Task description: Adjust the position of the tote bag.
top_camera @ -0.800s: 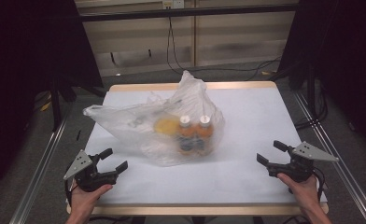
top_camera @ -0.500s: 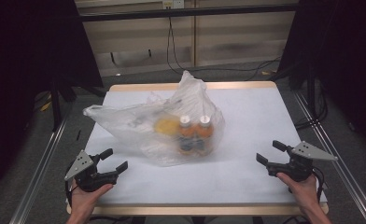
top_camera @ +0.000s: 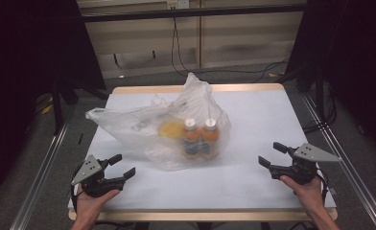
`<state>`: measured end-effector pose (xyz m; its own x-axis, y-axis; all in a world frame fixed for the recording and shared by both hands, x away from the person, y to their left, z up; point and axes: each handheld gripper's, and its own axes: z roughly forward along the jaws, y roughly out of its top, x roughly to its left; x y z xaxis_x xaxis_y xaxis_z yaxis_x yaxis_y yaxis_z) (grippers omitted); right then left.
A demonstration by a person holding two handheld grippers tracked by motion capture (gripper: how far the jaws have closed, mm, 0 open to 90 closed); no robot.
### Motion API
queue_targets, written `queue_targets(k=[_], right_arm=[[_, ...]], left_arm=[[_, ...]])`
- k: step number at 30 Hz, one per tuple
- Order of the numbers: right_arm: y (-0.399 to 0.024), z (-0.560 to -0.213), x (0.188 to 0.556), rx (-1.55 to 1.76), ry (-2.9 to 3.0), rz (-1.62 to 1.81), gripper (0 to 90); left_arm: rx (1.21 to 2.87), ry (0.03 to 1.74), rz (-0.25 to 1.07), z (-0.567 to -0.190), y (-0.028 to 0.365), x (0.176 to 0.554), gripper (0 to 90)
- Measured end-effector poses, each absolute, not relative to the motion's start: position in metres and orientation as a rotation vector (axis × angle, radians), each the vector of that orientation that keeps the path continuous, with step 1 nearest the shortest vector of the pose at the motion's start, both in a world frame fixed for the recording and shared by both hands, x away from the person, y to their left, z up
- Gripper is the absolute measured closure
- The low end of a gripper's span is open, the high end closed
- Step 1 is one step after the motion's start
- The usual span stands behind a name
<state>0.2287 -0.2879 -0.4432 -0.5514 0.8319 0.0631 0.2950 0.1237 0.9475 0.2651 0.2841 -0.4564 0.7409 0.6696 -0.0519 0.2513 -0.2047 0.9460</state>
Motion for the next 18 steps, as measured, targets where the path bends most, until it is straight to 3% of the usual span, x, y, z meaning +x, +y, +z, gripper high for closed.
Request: queue_targets(k=[3,5,6,18], right_arm=[[-0.28,-0.44,0.233,1.069,1.944,1.447,22.5],[-0.275,-0.439,0.235,1.05,1.96,1.447,27.9],[-0.273,-0.438,0.236,1.032,1.974,1.441,31.6],[-0.25,-0.413,0.254,0.969,2.048,1.489,39.8]], left_arm=[[1.789,0.714,0.42,-0.456,0.28,0.268,24.5],[1.793,0.712,0.379,-0.455,0.277,0.269,25.6],[1.804,0.708,0.386,-0.454,0.275,0.269,27.1],[1.835,0.644,0.415,-0.437,0.26,0.277,38.3]])
